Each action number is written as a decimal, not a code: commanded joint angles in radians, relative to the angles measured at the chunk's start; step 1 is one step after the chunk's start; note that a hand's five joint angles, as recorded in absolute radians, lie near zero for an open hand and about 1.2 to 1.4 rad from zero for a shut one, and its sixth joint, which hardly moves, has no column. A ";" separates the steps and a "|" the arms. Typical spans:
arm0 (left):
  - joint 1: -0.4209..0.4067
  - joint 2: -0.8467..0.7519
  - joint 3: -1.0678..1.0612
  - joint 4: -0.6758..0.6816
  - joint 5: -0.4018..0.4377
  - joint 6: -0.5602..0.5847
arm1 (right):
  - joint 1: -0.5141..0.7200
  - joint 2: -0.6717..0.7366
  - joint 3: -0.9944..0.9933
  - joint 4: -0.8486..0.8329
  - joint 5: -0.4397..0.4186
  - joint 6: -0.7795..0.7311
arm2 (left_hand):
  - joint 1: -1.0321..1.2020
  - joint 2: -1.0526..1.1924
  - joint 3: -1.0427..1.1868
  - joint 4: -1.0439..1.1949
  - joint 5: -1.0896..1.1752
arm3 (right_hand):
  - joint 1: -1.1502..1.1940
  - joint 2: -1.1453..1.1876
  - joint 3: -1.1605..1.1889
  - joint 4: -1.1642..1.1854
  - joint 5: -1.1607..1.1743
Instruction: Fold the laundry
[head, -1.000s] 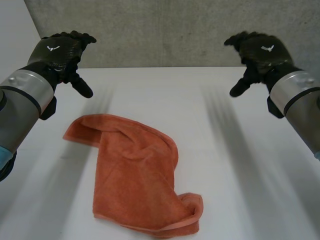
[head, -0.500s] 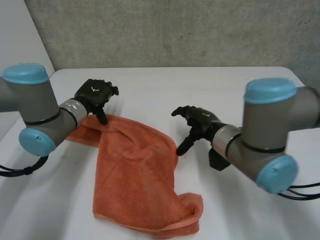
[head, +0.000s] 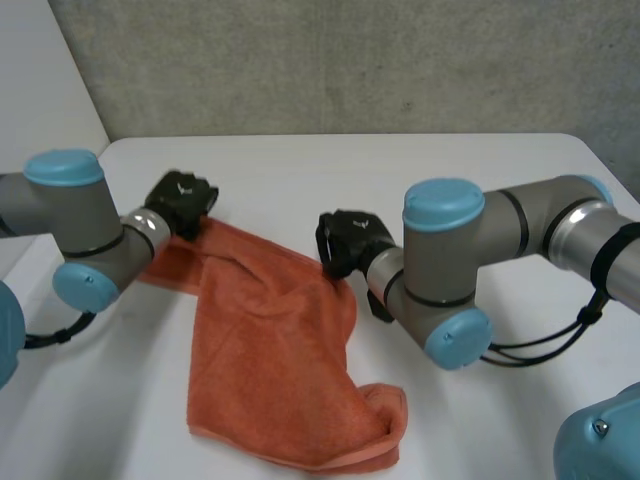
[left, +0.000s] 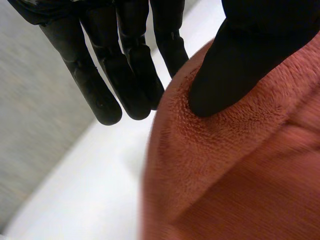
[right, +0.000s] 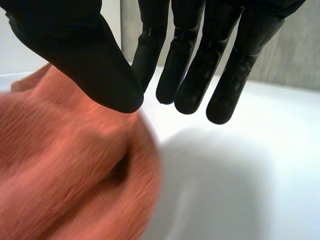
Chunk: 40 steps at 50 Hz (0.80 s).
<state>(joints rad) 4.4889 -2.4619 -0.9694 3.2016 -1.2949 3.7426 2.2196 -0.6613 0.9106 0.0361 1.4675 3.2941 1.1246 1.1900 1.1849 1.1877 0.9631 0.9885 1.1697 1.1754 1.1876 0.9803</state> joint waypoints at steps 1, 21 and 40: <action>-0.007 0.118 -0.012 0.208 -0.006 -0.015 | -0.014 -0.021 -0.159 0.007 0.034 -0.096 | 0.272 0.206 0.211 0.209 0.259 | 0.408 0.227 0.221 0.209 0.241; -0.063 0.659 -0.383 0.360 0.002 -0.242 | -0.106 -0.221 0.022 0.143 -0.025 0.044 | 0.272 0.206 0.211 0.209 0.259 | -0.657 -0.838 -0.844 -0.856 -0.823; -0.066 0.879 -0.583 0.339 0.003 -0.242 | -0.054 0.143 -0.243 0.131 -0.294 0.182 | 0.272 0.206 0.211 0.209 0.259 | 0.405 0.224 0.218 0.206 0.239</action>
<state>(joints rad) 4.4212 -1.6013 -1.5517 3.5337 -1.2907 3.5007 2.1423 -0.6176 0.7851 0.1608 1.1138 3.4860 1.1246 1.1965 1.1905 1.1921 0.9632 0.4628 0.5357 0.5371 0.5212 0.3386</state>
